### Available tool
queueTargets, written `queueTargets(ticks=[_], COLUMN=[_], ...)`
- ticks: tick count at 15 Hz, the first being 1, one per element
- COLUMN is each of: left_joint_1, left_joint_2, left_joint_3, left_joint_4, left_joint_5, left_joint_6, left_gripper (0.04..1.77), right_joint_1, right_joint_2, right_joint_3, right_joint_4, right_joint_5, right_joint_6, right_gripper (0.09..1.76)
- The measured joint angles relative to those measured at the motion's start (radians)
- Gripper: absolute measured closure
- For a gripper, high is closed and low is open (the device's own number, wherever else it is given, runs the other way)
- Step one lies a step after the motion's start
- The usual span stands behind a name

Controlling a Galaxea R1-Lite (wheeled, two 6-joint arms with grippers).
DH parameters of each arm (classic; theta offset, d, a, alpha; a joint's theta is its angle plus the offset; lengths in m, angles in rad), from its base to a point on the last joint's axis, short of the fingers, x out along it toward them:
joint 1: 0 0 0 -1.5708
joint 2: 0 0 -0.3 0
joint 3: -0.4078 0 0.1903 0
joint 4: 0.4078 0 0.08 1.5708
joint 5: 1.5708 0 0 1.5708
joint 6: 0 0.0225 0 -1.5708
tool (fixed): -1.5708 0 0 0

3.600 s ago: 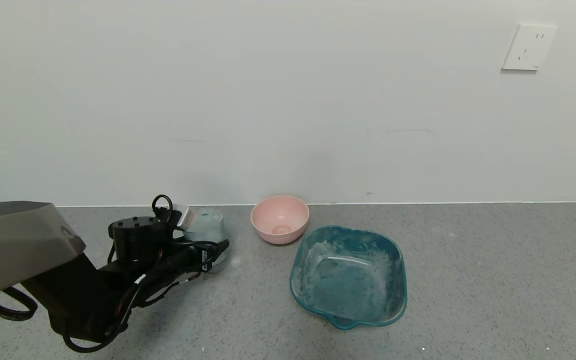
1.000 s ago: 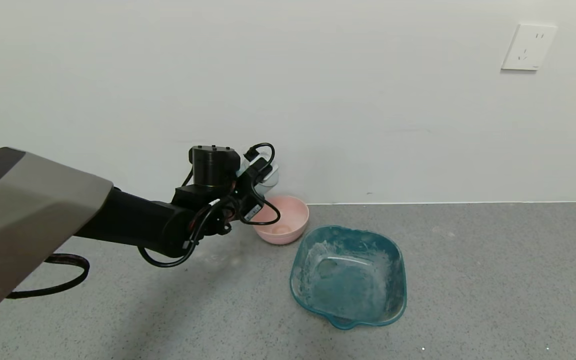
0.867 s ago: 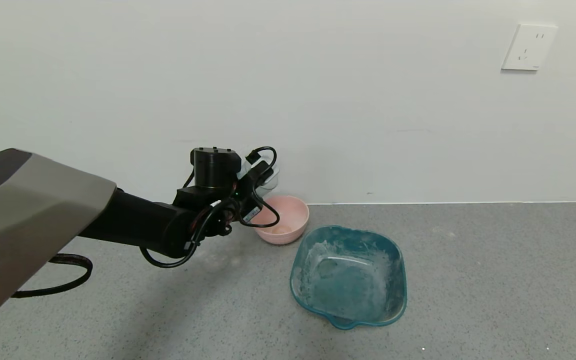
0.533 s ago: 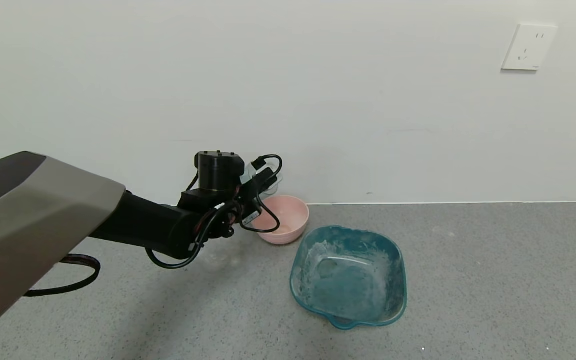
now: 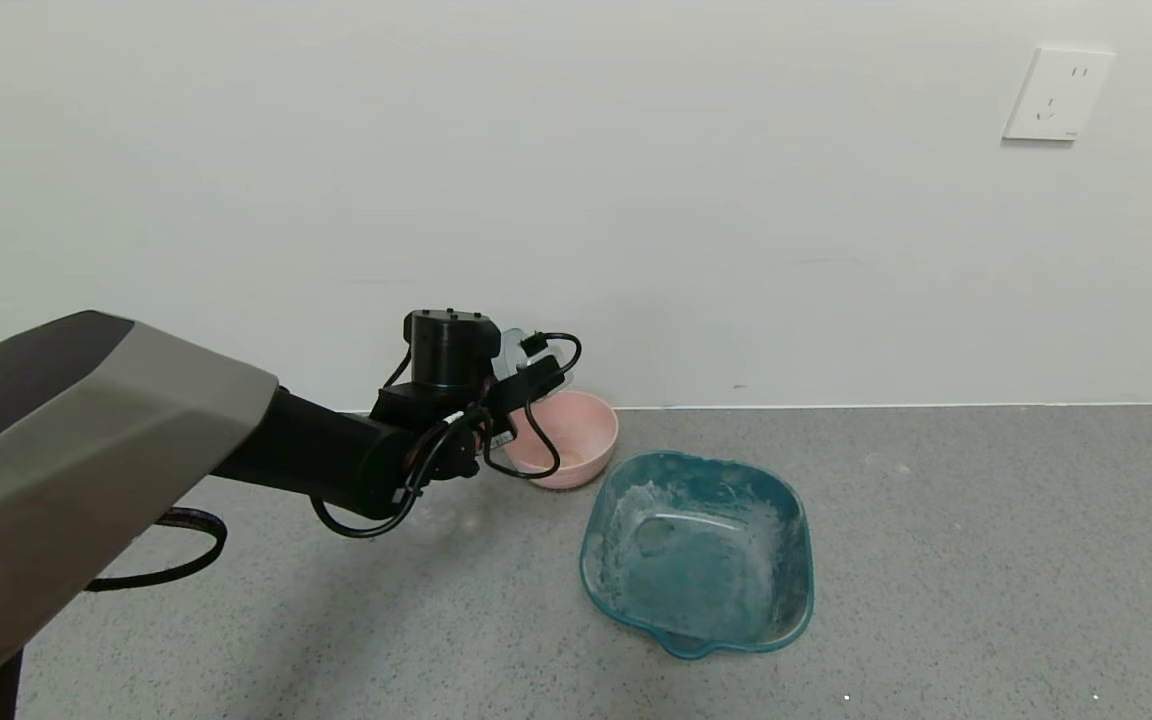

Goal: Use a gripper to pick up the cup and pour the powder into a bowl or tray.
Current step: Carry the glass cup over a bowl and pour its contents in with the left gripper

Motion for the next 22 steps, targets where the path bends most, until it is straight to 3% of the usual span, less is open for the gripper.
queueTargets(ticks=[22], left_joint_1=[-0.037], left_joint_2=[0.040], left_joint_3=[-0.041], left_joint_4=[-0.005], left_joint_5=[0.170], left_joint_6=[0.343], left_gripper=[0.53], right_joint_1=[0.000], right_joint_2=[0.000], right_joint_3=[0.000], right_joint_4=[0.000], right_joint_5=[0.000], right_joint_6=[-0.001], right_gripper=[0.14])
